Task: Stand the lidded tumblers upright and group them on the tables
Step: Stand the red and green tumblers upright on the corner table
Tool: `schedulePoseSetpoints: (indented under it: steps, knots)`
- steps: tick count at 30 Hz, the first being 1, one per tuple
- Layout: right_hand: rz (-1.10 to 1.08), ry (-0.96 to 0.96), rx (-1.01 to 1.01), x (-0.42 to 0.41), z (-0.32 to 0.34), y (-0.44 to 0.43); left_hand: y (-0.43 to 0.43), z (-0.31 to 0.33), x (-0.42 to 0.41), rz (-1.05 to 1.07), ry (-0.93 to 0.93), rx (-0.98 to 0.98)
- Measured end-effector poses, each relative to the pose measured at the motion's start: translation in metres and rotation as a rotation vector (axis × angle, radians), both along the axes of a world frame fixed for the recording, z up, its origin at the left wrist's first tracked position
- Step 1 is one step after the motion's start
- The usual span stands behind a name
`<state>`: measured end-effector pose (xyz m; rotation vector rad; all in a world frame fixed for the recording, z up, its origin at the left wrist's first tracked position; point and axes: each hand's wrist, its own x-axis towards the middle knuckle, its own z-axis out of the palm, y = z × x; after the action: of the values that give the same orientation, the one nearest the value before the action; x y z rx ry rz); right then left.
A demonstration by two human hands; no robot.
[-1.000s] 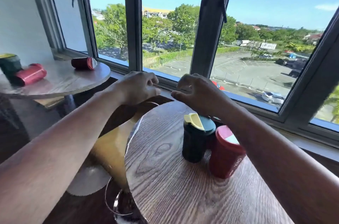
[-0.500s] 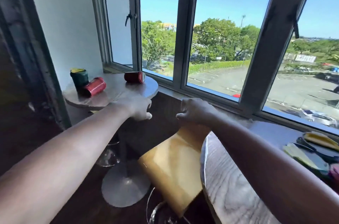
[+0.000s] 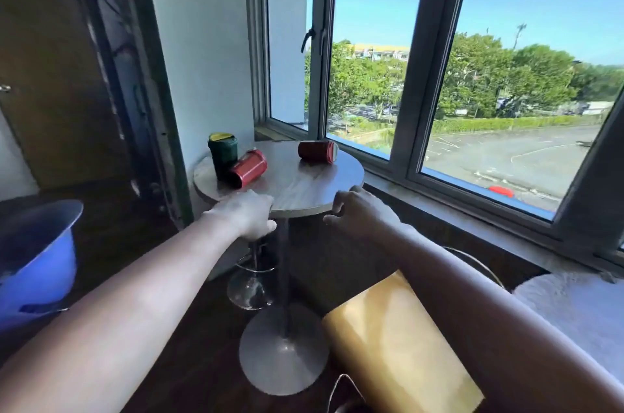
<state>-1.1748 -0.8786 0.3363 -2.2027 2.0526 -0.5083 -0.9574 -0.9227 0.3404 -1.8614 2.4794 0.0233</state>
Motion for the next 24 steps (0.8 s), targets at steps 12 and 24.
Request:
schedulePoseSetpoints:
  steps: [12, 24]
  knots:
    - [0.114, -0.186, -0.064, 0.064, -0.025, -0.161, -0.126, -0.012, 0.066, 0.157, 0.096, -0.088]
    - [0.031, -0.557, 0.133, 0.093, -0.048, -0.299, -0.237, -0.057, 0.082, 0.284, 0.545, -0.118]
